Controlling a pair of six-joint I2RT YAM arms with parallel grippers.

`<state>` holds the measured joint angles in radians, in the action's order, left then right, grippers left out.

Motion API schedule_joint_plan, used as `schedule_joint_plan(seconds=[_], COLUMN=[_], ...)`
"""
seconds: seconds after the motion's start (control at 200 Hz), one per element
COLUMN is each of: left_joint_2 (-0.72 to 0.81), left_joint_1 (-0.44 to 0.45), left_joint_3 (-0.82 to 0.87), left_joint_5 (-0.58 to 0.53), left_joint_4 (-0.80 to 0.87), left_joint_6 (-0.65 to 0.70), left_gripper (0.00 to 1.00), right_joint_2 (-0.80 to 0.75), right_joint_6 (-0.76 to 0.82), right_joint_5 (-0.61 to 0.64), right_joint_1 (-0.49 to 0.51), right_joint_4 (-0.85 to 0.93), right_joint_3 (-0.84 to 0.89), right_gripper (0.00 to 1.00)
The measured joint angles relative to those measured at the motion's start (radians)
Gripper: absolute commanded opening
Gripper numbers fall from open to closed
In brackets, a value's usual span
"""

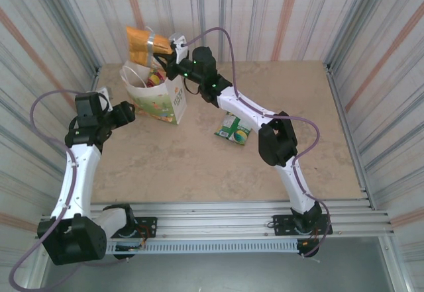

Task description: Place the snacks into the paper bag

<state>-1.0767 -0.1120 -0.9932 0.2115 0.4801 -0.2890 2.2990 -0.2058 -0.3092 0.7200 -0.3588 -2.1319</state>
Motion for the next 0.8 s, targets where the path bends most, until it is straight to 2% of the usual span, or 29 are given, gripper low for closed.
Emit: schedule_joint_plan(seconds=[0.065,0.19,0.281,0.541,0.802], left_joint_2=[-0.001,-0.001,-0.001,0.000,0.000], left_joint_1=[0.000,0.000,0.000,0.000,0.000], left_joint_3=[0.000,-0.002,-0.004,-0.019,-0.019], left_joint_5=[0.000,-0.001,-0.004,-0.012,0.005], left_joint_4=[0.003,0.013,0.021,0.027,0.032], left_joint_6=[0.000,0.000,0.001,0.004,0.005], left_gripper=[0.80,0.80,0.80,0.80,0.79], right_joint_2=[0.000,0.000,0.000,-0.018,-0.100], right_joint_6=[-0.005,-0.025,-0.028,-0.029,-0.029], right_joint_5=[0.003,0.006,0.018,0.029,0.013], right_joint_1=[0.000,0.001,0.001,0.001,0.001], right_joint_4=[0.031,0.084,0.107,0.136,0.140], right_joint_3=[0.000,0.000,0.000,0.000,0.034], right_gripper=[0.19,0.37,0.43,0.46,0.49])
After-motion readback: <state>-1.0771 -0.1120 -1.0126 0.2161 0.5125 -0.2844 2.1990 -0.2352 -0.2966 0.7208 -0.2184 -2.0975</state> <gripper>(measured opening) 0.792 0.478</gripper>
